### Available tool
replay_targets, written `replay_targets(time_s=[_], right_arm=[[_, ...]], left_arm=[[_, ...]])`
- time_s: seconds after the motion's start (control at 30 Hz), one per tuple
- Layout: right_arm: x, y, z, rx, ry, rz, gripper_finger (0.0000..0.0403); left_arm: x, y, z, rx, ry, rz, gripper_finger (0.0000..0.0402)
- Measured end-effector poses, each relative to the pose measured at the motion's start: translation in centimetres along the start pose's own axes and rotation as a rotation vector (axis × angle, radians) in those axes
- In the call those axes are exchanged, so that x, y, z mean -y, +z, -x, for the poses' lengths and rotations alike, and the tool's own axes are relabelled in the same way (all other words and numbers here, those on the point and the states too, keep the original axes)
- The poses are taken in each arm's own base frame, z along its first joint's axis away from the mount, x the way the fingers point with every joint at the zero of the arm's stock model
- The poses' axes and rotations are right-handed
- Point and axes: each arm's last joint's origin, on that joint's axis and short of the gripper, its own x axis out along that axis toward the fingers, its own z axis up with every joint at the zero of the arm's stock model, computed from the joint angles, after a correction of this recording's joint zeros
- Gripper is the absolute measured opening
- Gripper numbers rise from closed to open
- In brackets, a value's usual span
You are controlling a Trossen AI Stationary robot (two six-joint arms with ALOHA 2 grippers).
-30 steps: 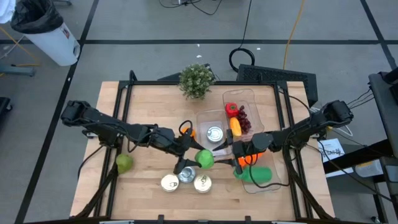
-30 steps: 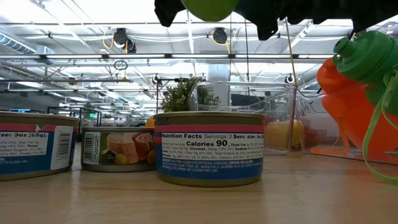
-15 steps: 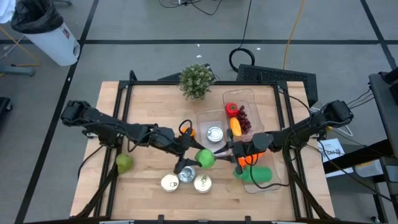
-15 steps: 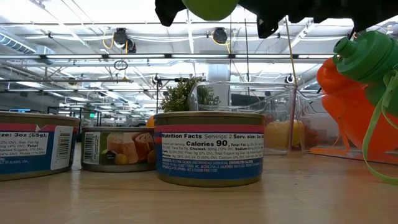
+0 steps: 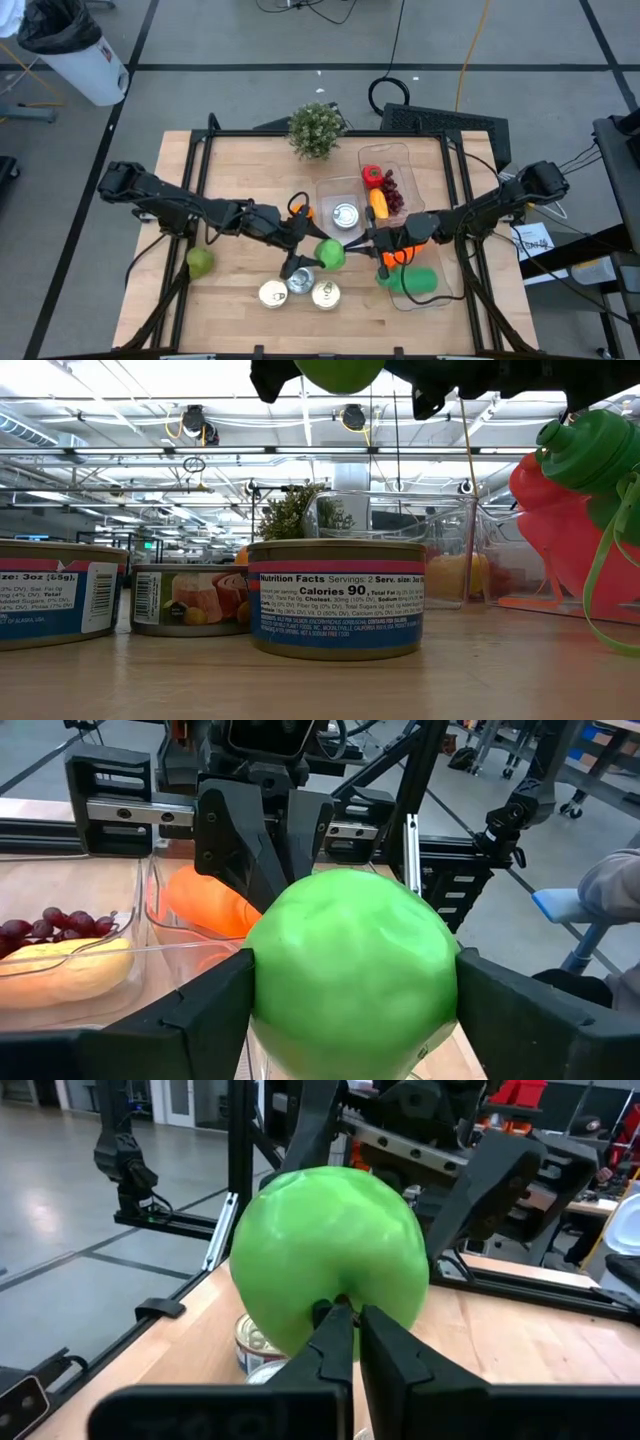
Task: Pick & Place Food Item
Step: Put the green apple into the top transparent bin
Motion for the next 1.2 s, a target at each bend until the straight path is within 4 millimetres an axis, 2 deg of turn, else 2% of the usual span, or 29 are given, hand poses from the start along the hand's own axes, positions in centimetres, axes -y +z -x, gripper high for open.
replay_targets(time_s=[0.33, 0.53, 0.7, 0.87, 1.03, 1.2], right_arm=[[0.2, 2.0, 2.3, -0.042, -0.073, 0.027, 0.0001], [0.7, 3.2, 4.2, -0.072, -0.194, 0.05, 0.0001], [1.7, 4.1, 6.5, -0.123, -0.309, 0.062, 0.0], [4.0, 4.3, 8.9, -0.21, -0.542, 0.071, 0.0], [7.5, 4.3, 10.6, -0.413, -0.768, 0.032, 0.0], [11.1, 3.1, 11.5, -0.626, -0.861, -0.084, 0.0]], left_arm=[[-0.5, 0.6, 0.8, 0.009, 0.011, 0.008, 0.0353], [-1.2, 0.8, 1.2, 0.003, 0.034, 0.002, 0.0352], [-2.0, 0.6, 1.2, -0.021, 0.062, 0.017, 0.0345], [-2.7, 0.5, 1.2, -0.036, 0.084, 0.02, 0.0348], [-3.1, 0.6, 1.3, -0.029, 0.108, 0.022, 0.0356], [-3.5, 0.7, 1.3, -0.014, 0.151, 0.023, 0.0355]])
